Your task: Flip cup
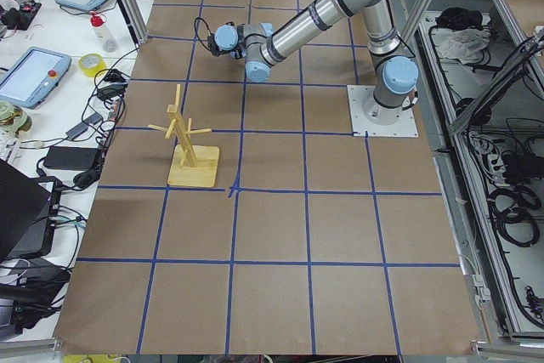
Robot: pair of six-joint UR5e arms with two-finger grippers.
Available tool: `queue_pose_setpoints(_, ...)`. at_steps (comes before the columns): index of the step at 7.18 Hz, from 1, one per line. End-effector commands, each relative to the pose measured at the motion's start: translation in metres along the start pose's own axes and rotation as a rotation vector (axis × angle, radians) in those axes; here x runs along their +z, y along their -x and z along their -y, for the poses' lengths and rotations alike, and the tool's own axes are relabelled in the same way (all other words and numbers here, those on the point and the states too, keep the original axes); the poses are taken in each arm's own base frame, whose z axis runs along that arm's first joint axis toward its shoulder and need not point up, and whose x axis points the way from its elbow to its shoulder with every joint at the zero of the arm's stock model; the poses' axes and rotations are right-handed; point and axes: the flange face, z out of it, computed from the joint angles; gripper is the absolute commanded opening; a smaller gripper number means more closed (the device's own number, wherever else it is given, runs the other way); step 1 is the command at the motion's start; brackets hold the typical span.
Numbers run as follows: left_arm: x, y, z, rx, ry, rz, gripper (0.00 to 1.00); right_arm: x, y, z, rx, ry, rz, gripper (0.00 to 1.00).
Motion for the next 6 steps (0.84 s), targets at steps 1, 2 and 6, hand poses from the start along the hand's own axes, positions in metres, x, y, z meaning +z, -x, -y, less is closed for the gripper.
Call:
queue_pose_setpoints(1, 0.0036, -0.0050, -0.0009, -0.014, 0.000, -0.008, 0.87, -0.0008, -0.0008, 0.0013, 0.002, -0.004, 0.001, 1.00)
queue_pose_setpoints(2, 0.0025, -0.0063, 0.0006, 0.003, -0.016, -0.010, 0.73, -0.0019, -0.0008, 0.0006, -0.003, -0.002, 0.002, 1.00)
queue_pose_setpoints(6, -0.0004, -0.0123, 0.0019, 0.038, -0.046, -0.016, 0.24, 0.0017, 0.0025, -0.0043, -0.137, 0.044, 0.037, 1.00)
